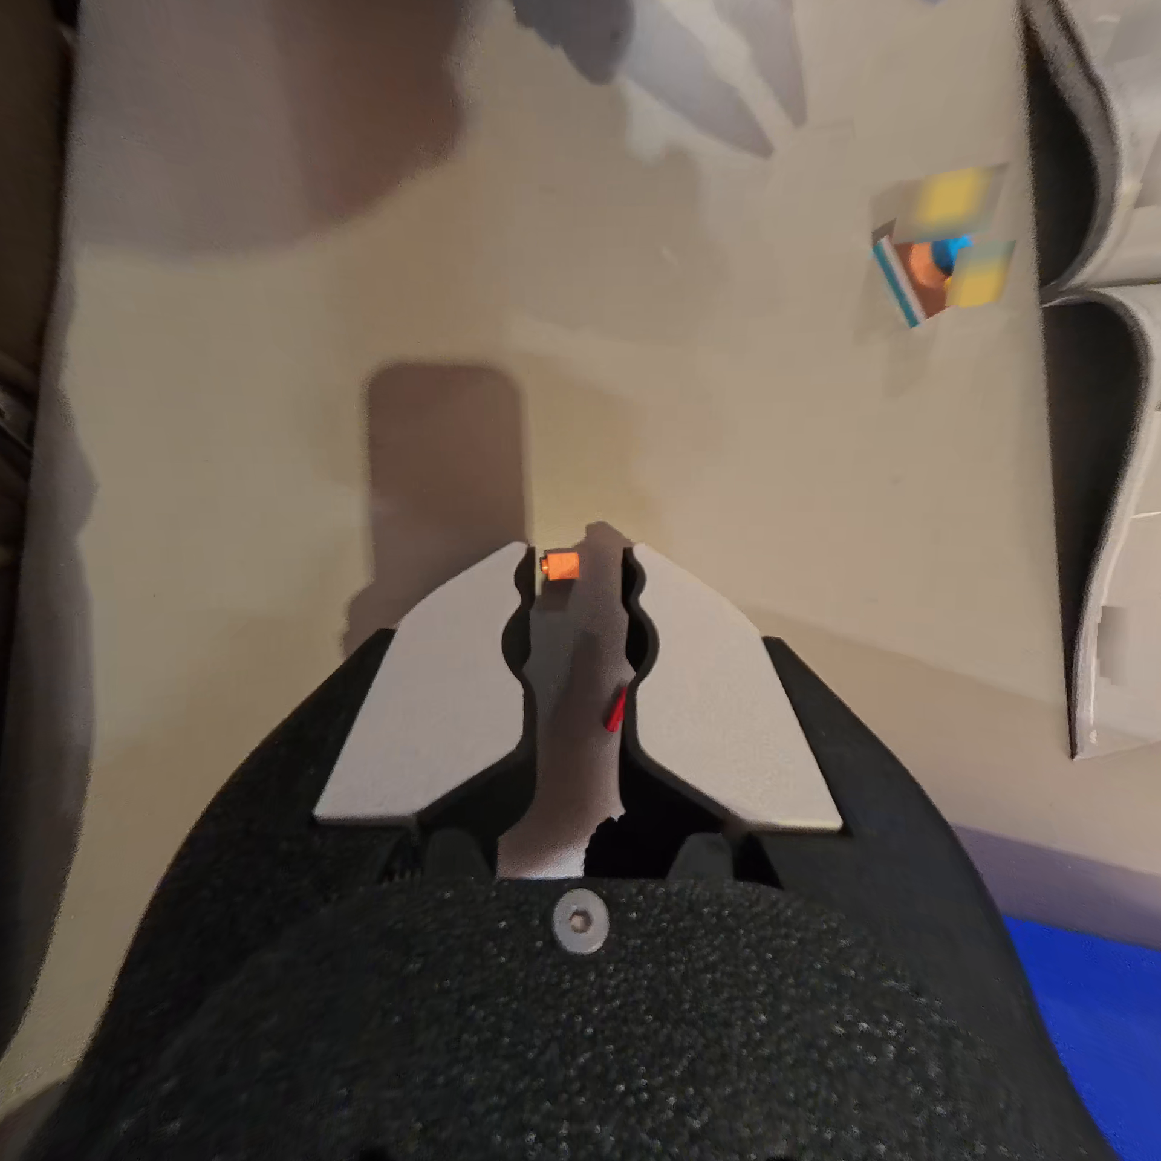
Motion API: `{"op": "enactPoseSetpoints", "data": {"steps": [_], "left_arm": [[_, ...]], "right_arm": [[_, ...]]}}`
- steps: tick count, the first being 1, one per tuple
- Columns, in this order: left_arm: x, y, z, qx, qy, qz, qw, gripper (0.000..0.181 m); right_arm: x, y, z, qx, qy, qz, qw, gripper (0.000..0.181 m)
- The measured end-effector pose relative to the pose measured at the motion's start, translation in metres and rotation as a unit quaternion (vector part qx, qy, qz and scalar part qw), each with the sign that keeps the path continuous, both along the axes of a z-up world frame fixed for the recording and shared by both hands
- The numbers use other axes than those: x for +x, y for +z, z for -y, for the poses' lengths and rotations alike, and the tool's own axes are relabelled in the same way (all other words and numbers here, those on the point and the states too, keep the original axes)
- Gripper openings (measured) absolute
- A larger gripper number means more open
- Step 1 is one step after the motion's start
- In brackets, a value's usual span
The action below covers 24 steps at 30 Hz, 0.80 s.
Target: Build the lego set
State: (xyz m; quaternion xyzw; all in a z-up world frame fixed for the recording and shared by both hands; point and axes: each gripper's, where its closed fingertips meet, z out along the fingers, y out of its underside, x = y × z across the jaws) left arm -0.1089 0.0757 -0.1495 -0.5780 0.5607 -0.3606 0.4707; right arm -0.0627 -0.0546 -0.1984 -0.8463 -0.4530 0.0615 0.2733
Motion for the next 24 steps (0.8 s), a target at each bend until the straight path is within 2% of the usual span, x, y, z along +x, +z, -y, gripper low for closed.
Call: {"op": "enactPoseSetpoints", "data": {"steps": [7, 16, 19, 24], "left_arm": [[0.002, -0.001, -0.003, 0.010, 0.004, -0.002, 1.000, 0.010], [0.005, 0.001, -0.009, 0.023, 0.013, 0.005, 1.000, 0.010], [0.006, 0.003, -0.010, 0.029, 0.013, 0.010, 0.999, 0.009], [0.010, 0.000, -0.009, 0.029, 0.002, 0.001, 1.000, 0.009]], "right_arm": [[0.018, 0.040, 0.009, 0.041, -0.044, -0.072, 0.996, 0.031], [0.077, 0.079, 0.026, 0.109, -0.135, -0.099, 0.980, 0.029], [0.087, 0.079, 0.033, 0.133, -0.165, -0.115, 0.970, 0.027], [0.096, 0.060, 0.058, 0.126, -0.218, -0.156, 0.955, 0.021]]}}
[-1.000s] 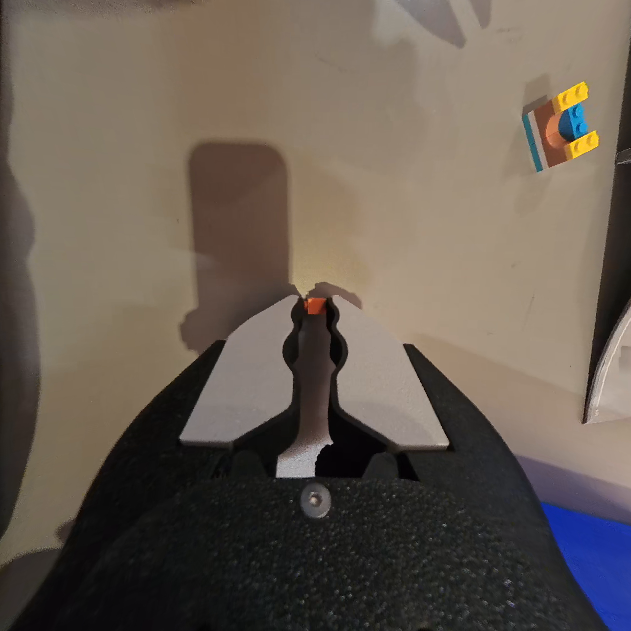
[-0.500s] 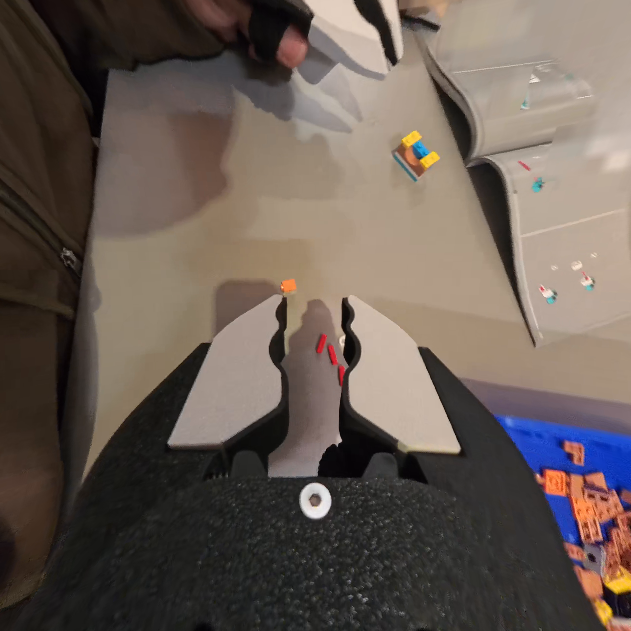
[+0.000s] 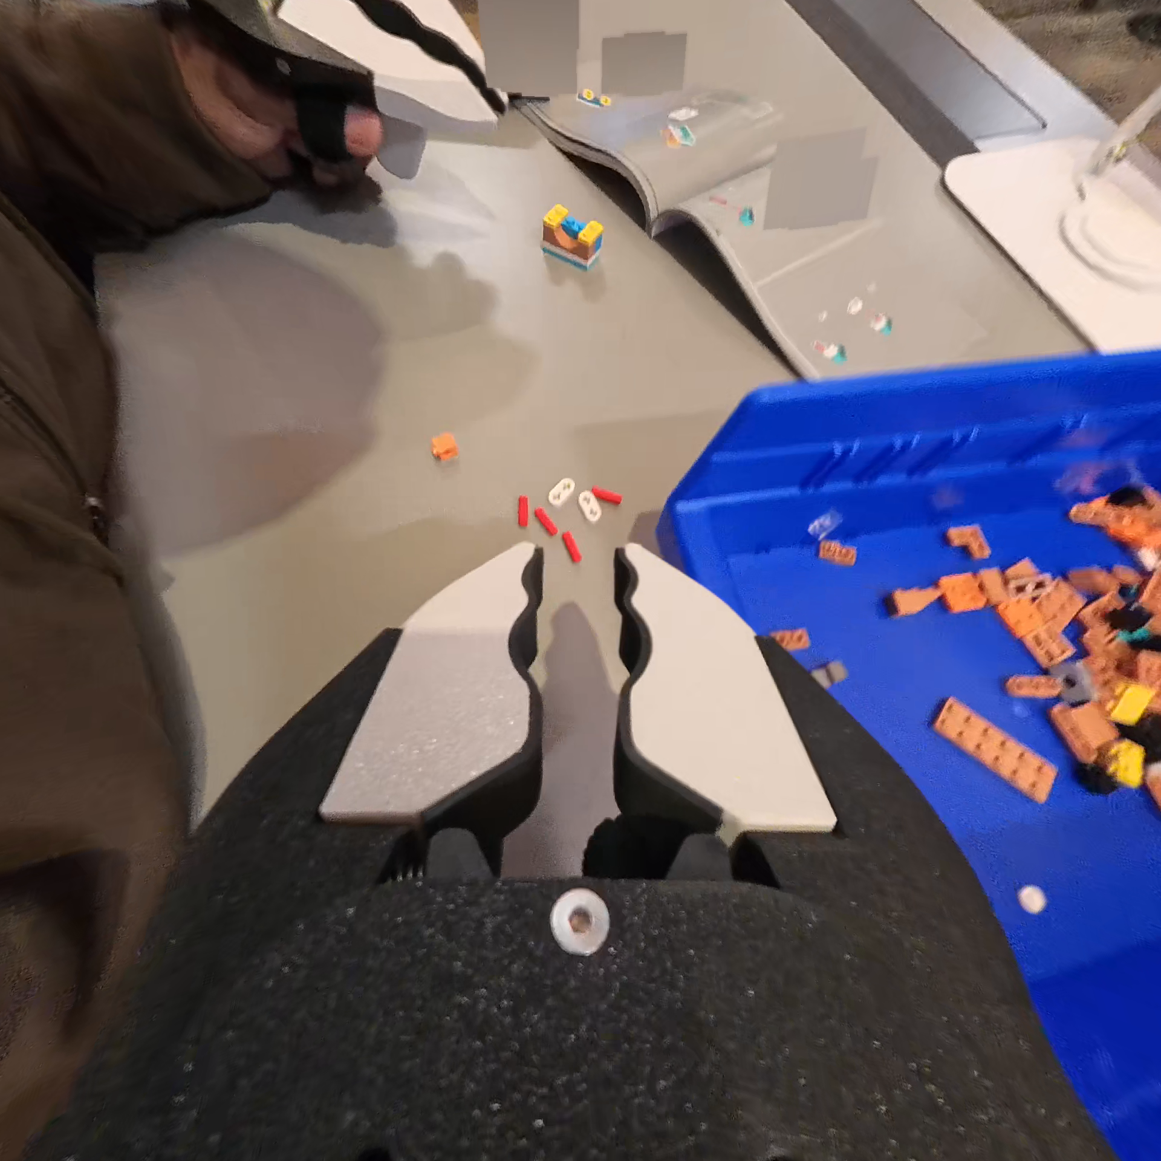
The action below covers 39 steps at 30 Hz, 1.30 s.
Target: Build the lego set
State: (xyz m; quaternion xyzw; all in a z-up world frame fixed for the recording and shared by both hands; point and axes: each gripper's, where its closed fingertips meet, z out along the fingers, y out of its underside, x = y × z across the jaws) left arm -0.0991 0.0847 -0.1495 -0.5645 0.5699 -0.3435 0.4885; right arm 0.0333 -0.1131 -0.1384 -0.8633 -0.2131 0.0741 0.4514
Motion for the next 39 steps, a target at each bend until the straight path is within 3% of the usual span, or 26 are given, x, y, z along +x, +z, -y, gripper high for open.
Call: {"op": "enactPoseSetpoints", "data": {"steps": [4, 8, 11, 14, 18, 23, 39], "left_arm": [[0.007, -0.005, -0.003, -0.005, -0.003, -0.016, 1.000, 0.008], [0.012, -0.006, -0.007, -0.004, 0.003, -0.022, 1.000, 0.008], [0.012, -0.006, -0.006, 0.005, 0.003, -0.021, 1.000, 0.007], [0.012, -0.004, -0.005, 0.009, 0.001, -0.016, 1.000, 0.007], [0.009, -0.003, -0.005, 0.012, 0.004, -0.011, 1.000, 0.007], [0.006, -0.002, -0.007, 0.008, 0.009, -0.009, 1.000, 0.007], [0.005, -0.006, -0.007, 0.004, 0.009, -0.023, 1.000, 0.007]], "right_arm": [[0.013, -0.016, 0.017, -0.019, -0.025, 0.004, 0.999, 0.017], [0.043, 0.000, 0.017, -0.028, -0.020, 0.090, 0.995, 0.016], [0.084, 0.014, 0.008, -0.057, 0.039, 0.215, 0.974, 0.017], [0.123, 0.003, -0.010, -0.109, 0.126, 0.292, 0.942, 0.019], [0.138, -0.019, -0.035, -0.183, 0.154, 0.255, 0.937, 0.018], [0.144, -0.033, -0.053, -0.215, 0.120, 0.232, 0.941, 0.017], [0.146, -0.042, -0.050, -0.242, 0.115, 0.234, 0.935, 0.018]]}}
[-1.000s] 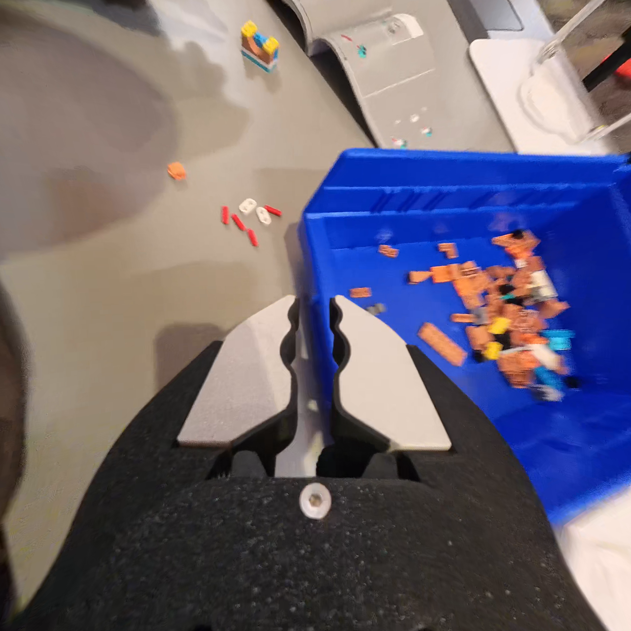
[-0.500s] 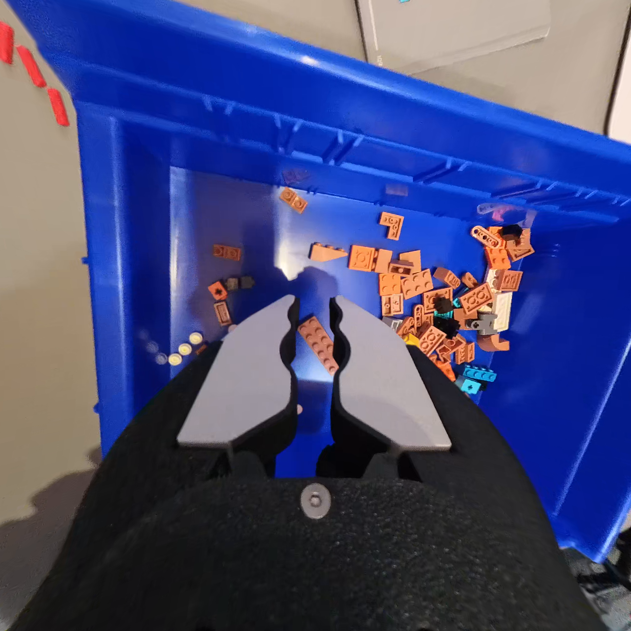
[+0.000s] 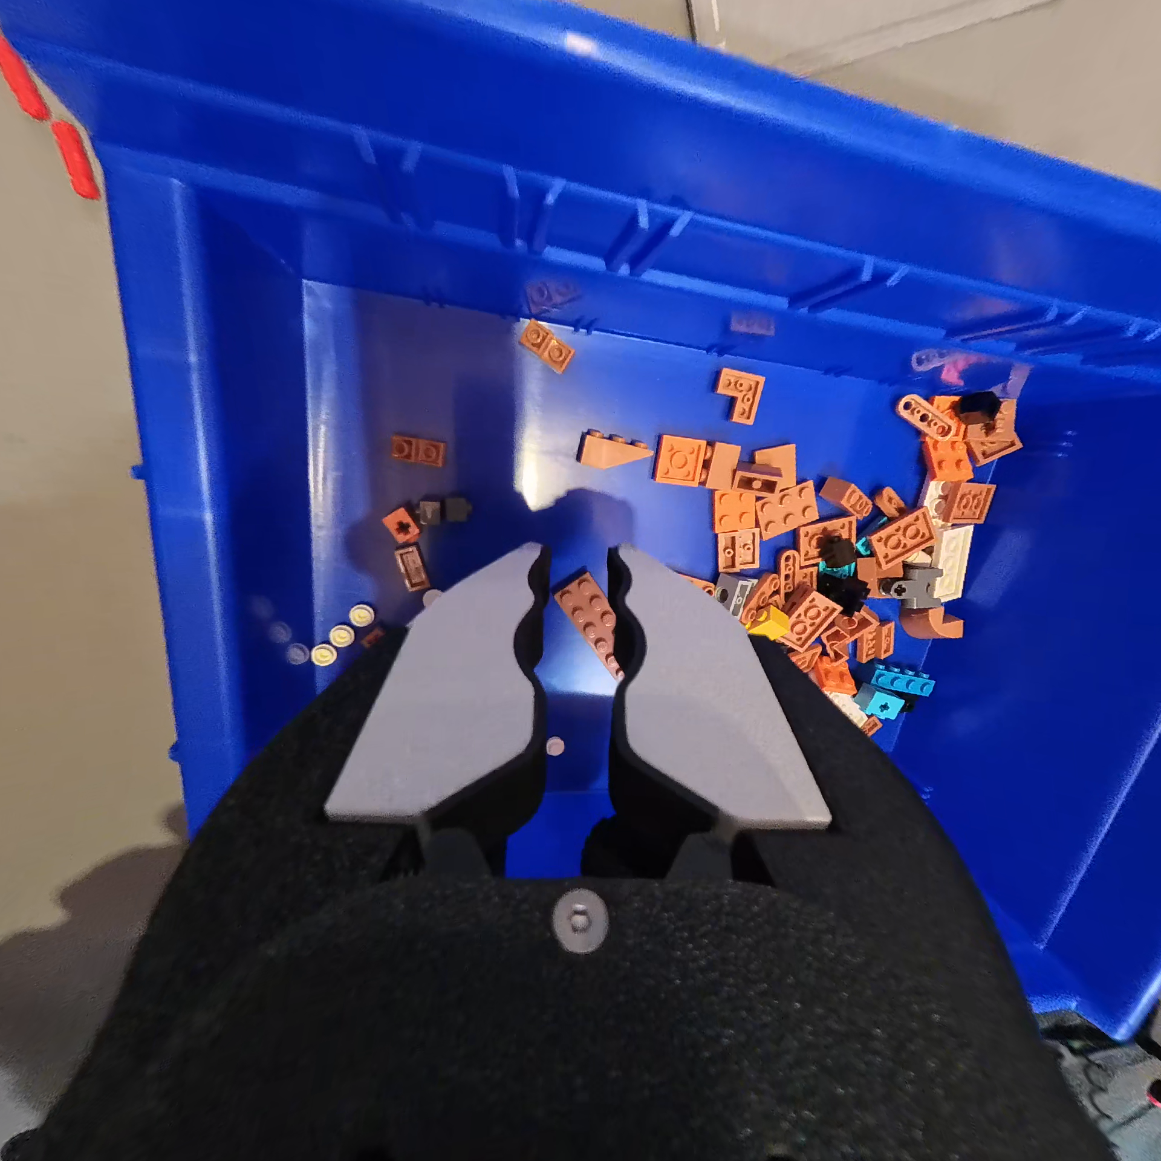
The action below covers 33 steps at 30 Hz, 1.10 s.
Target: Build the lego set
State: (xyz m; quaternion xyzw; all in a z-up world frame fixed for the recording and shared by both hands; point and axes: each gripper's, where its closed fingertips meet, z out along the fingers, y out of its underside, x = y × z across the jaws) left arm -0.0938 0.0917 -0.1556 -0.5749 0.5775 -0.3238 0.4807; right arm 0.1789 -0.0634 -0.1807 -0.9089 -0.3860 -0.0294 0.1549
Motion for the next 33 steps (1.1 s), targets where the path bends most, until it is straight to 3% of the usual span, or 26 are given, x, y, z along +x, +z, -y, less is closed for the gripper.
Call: {"op": "enactPoseSetpoints", "data": {"steps": [12, 33], "left_arm": [[0.000, -0.001, 0.000, 0.001, -0.001, -0.002, 1.000, 0.007], [0.001, -0.002, 0.001, 0.004, -0.003, -0.007, 1.000, 0.007]], "right_arm": [[0.001, -0.011, 0.008, -0.026, 0.027, 0.013, 0.999, 0.025], [-0.026, -0.025, 0.019, -0.076, 0.083, 0.010, 0.994, 0.027]]}}
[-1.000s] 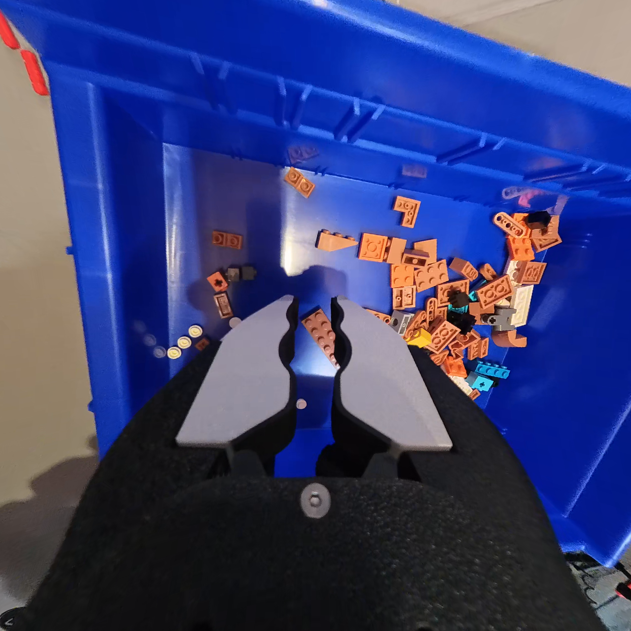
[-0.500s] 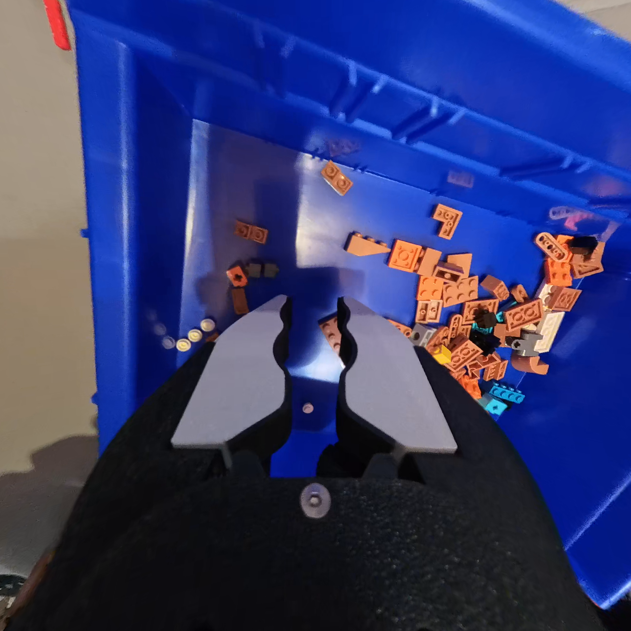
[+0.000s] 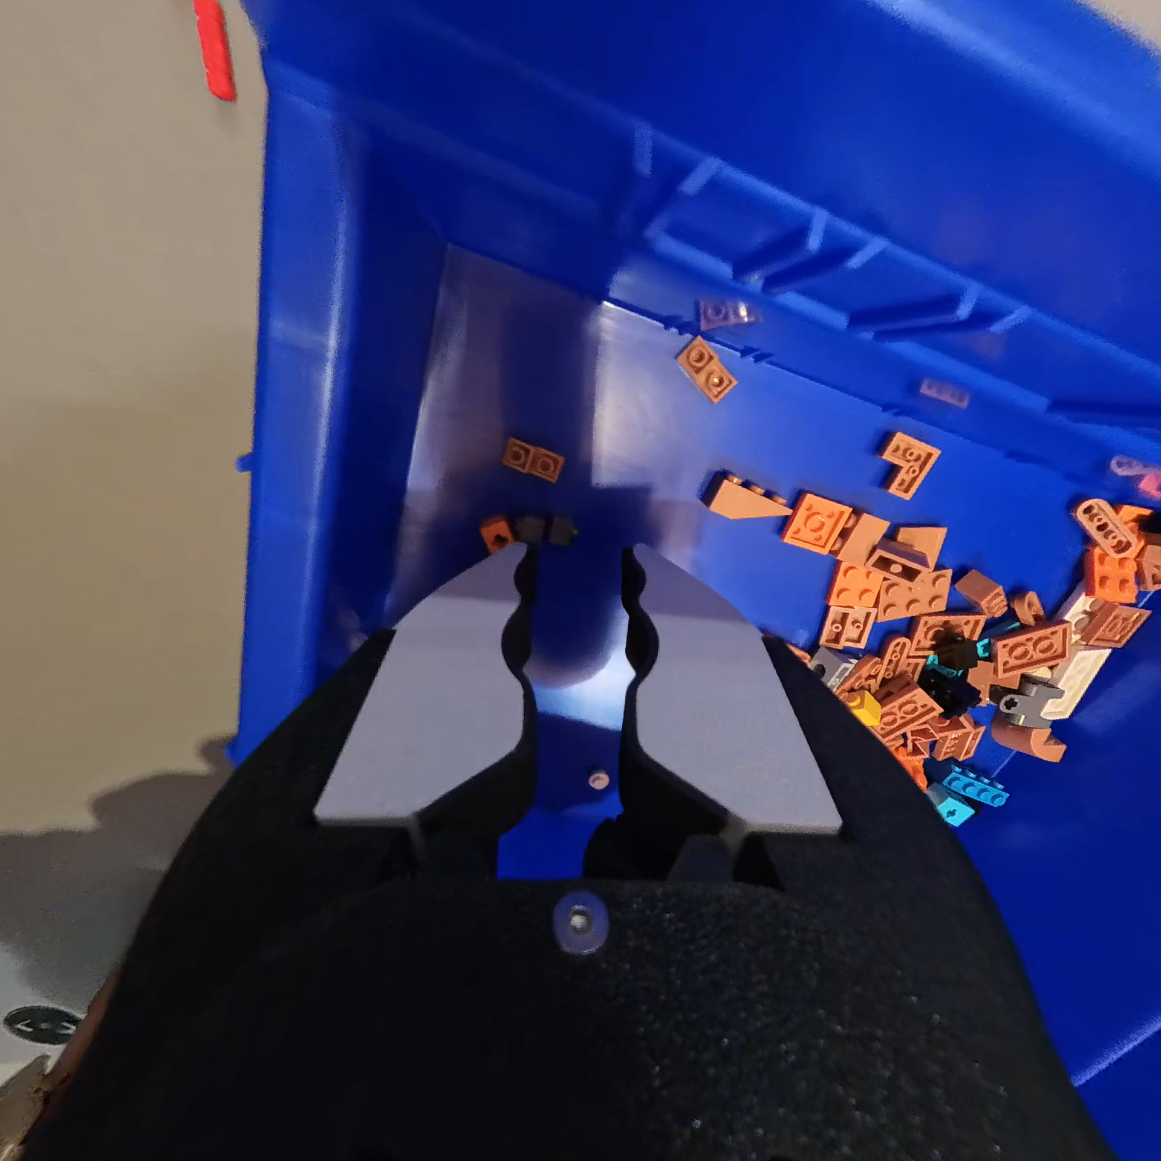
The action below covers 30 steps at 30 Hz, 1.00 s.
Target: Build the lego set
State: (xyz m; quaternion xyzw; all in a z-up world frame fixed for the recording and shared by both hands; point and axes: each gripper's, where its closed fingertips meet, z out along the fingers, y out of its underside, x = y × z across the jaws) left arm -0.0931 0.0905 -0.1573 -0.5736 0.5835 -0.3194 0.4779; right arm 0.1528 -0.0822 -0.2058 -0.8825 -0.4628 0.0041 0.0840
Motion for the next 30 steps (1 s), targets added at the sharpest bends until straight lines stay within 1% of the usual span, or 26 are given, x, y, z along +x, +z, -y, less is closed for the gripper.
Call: {"op": "enactPoseSetpoints", "data": {"steps": [11, 14, 18, 25, 27, 30], "left_arm": [[0.000, 0.000, 0.000, 0.000, 0.000, 0.000, 1.000, 0.007], [-0.001, 0.000, 0.000, 0.000, 0.000, 0.001, 1.000, 0.007], [0.000, -0.001, 0.001, 0.003, -0.001, -0.002, 1.000, 0.007], [-0.001, -0.001, 0.001, 0.006, 0.000, -0.004, 1.000, 0.007], [-0.001, -0.001, 0.001, 0.006, -0.001, -0.004, 1.000, 0.007], [-0.001, -0.001, 0.001, 0.006, -0.001, -0.004, 1.000, 0.007]], "right_arm": [[-0.010, -0.001, 0.000, -0.004, 0.001, -0.006, 1.000, 0.028], [-0.010, 0.001, 0.000, -0.005, -0.018, -0.014, 1.000, 0.029], [-0.012, 0.002, -0.001, -0.011, -0.060, -0.034, 0.998, 0.029], [-0.008, -0.006, 0.001, -0.032, -0.109, -0.024, 0.993, 0.031], [-0.008, -0.008, 0.002, -0.037, -0.113, -0.024, 0.993, 0.028], [-0.009, -0.009, 0.001, -0.040, -0.114, -0.026, 0.992, 0.020]]}}
